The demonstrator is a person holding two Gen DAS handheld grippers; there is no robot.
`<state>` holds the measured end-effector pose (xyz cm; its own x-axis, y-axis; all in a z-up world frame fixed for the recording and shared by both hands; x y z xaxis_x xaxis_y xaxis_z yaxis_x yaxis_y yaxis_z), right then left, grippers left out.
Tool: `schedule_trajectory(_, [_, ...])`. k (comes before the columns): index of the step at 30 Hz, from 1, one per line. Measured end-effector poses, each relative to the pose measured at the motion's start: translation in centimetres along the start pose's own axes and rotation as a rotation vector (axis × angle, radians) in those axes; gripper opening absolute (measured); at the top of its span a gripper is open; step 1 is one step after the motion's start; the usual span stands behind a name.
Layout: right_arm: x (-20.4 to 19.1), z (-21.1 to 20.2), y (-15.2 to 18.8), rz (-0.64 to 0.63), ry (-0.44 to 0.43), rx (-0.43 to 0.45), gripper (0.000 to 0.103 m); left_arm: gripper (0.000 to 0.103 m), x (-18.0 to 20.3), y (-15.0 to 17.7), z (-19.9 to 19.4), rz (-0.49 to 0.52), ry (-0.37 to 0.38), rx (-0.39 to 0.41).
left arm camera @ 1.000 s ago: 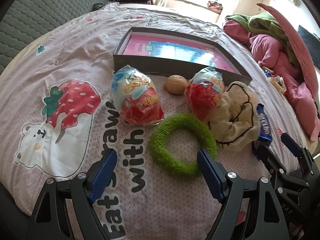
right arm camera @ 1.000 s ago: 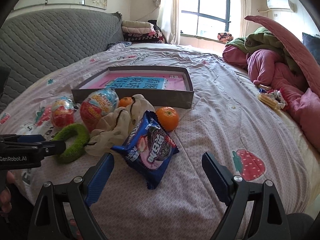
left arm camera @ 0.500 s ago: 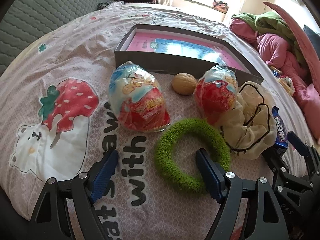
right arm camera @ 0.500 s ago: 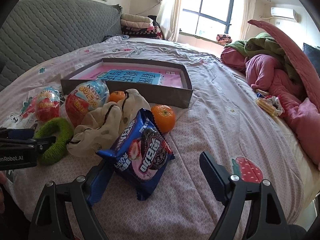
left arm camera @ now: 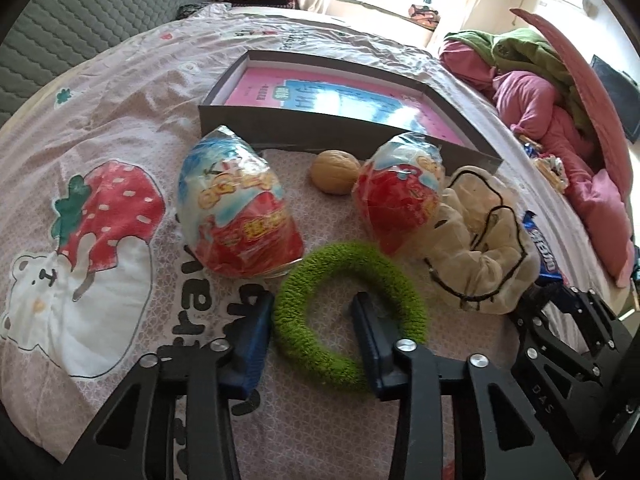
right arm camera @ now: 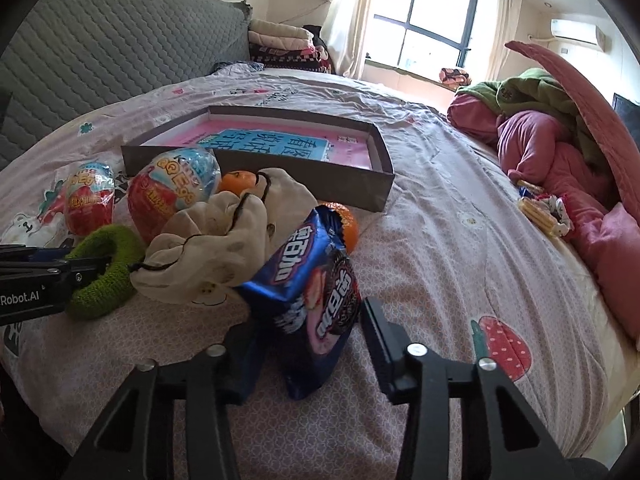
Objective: Organize objects
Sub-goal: 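Close the left tool on the green ring while the right tool grasps the blue packet, then carry the green ring and blue packet over the pink tray with both tools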
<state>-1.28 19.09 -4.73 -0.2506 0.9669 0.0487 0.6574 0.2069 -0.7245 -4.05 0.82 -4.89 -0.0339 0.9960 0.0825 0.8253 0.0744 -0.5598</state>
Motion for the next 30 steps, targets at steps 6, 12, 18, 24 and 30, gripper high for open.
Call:
schedule_trajectory(6, [0.5,-1.0,-0.3,0.009,-0.01,0.046,0.028,0.02,-0.1,0.3,-0.5,-0.004,0.034,0.004])
schedule_trajectory(12, [0.9,-1.8,-0.6,0.026,-0.037,0.085,0.025,0.018,0.1,0.6,-0.9,0.001,0.066,0.011])
schedule_trajectory(18, [1.4,-2.7,-0.8,0.048,-0.042,0.123,0.024,0.018,0.2,0.6,-2.0,0.001,0.088,0.06])
schedule_trajectory(24, [1.7,-3.0,-0.8,0.064,-0.051,0.14,0.024,0.018,0.3,0.6,-2.7,0.009,0.096,0.09])
schedule_trajectory(30, [1.9,-3.2,-0.9,0.077,-0.09,0.152,0.024,0.017,0.5,0.7,-3.6,0.029,0.095,0.139])
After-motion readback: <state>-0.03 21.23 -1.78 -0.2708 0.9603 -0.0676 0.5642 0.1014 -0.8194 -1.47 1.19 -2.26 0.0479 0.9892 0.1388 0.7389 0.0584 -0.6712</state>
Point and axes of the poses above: each gripper's, at about its wrist camera, not at the fingertips, and z roughly the way its jaws point, x to its right, y to its underside, the point moved 1 cm from there along z, roughly the way its jaws point, and after that the axes turned 9 degrees about -y, right-handed, at the moved point
